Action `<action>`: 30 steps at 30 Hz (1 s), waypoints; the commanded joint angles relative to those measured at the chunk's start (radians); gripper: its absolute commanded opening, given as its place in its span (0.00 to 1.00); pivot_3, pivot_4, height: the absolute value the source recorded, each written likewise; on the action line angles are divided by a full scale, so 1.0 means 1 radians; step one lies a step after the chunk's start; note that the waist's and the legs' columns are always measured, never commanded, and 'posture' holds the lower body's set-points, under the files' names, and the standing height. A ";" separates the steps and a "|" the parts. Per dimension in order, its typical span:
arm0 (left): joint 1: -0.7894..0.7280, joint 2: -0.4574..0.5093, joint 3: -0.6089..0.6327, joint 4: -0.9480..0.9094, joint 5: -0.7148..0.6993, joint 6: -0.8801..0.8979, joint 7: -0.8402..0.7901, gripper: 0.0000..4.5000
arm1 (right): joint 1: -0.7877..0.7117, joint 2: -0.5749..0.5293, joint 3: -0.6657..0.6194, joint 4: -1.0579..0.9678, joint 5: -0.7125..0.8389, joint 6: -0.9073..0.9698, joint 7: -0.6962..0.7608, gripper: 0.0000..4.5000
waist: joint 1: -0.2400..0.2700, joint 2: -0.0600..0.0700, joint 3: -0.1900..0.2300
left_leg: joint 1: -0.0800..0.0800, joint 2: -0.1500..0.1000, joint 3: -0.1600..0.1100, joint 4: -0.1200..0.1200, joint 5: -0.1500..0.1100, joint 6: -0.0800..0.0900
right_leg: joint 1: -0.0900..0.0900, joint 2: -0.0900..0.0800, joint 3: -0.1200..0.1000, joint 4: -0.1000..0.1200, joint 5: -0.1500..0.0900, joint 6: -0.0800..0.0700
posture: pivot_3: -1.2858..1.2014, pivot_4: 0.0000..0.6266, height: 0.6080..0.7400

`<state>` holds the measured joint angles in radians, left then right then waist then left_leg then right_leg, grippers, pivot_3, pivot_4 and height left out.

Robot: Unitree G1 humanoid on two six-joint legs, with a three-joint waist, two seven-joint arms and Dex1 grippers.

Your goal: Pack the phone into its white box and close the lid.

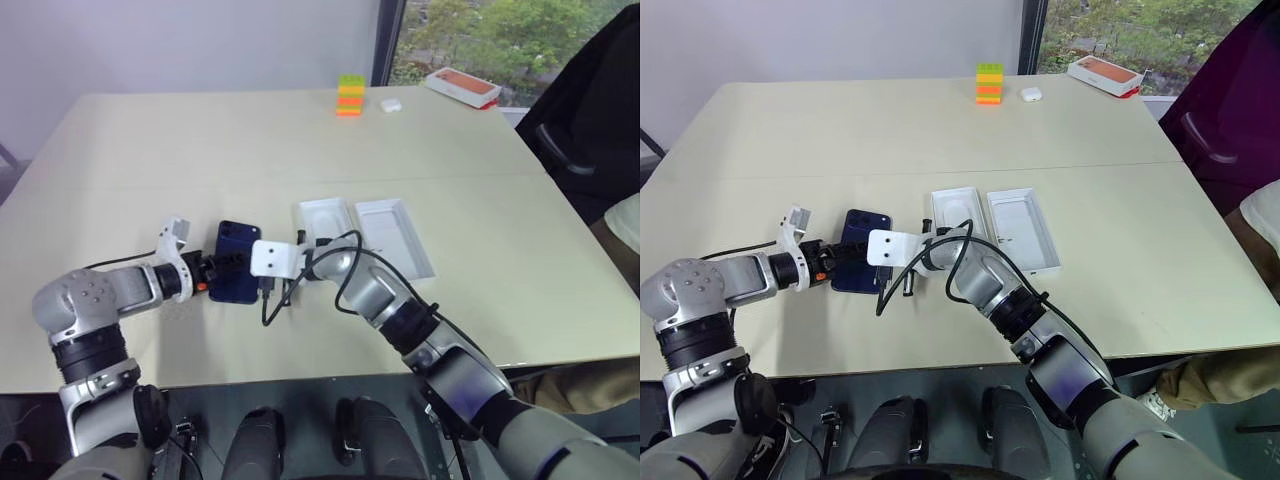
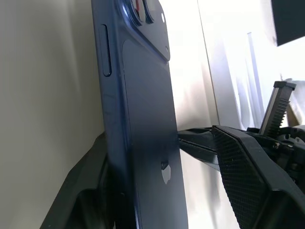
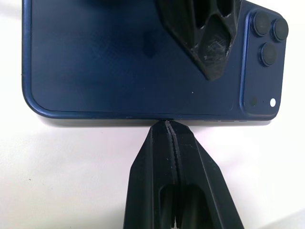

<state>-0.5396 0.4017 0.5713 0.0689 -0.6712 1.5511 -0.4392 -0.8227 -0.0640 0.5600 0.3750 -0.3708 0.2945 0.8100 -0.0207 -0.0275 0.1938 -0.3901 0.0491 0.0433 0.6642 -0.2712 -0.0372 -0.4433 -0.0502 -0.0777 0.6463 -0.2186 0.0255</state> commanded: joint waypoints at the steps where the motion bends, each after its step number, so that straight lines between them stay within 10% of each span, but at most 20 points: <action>1: 0.028 0.011 0.007 0.006 -0.008 -0.006 -0.002 0.28 | 0.002 0.001 0.009 -0.035 0.004 -0.022 -0.003 0.00 | 0.000 0.000 0.000 | 0.000 0.000 0.000 0.000 0.000 0.000 | 0.000 0.000 0.000 0.000 0.000 0.000 | 0.52 0.24 1.00; 4: 0.034 0.014 0.003 0.007 -0.018 -0.012 -0.001 0.00 | 0.002 0.000 0.010 -0.035 0.004 -0.023 -0.003 0.00 | 0.001 -0.001 -0.001 | 0.000 0.000 0.000 0.000 0.000 0.000 | 0.000 0.000 0.000 0.000 0.000 0.000 | 0.52 0.24 1.00; 20: 0.097 0.025 0.048 0.125 -0.086 -0.047 -0.014 0.00 | 0.006 -0.024 0.011 -0.040 0.005 -0.049 -0.004 0.00 | 0.000 -0.001 -0.001 | 0.001 0.000 0.000 0.000 0.000 0.000 | 0.001 0.000 0.000 0.000 0.000 0.000 | 0.52 0.24 1.00; 30: 0.098 0.052 0.158 0.170 -0.214 -0.052 -0.070 0.00 | 0.051 0.006 -0.265 -0.294 0.440 0.193 0.172 0.12 | -0.001 -0.001 0.000 | 0.001 0.001 0.000 -0.001 0.000 0.000 | 0.000 0.001 0.000 0.000 0.000 0.000 | 0.52 0.24 1.00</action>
<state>-0.4500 0.4342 0.6893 0.2274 -0.8636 1.4946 -0.5034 -0.7657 -0.0611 0.3365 0.1614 -0.0085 0.4422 0.9583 -0.0217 -0.0280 0.1934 -0.3891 0.0506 0.0428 0.6634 -0.2712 -0.0371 -0.4430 -0.0488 -0.0785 0.6461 -0.2185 0.0252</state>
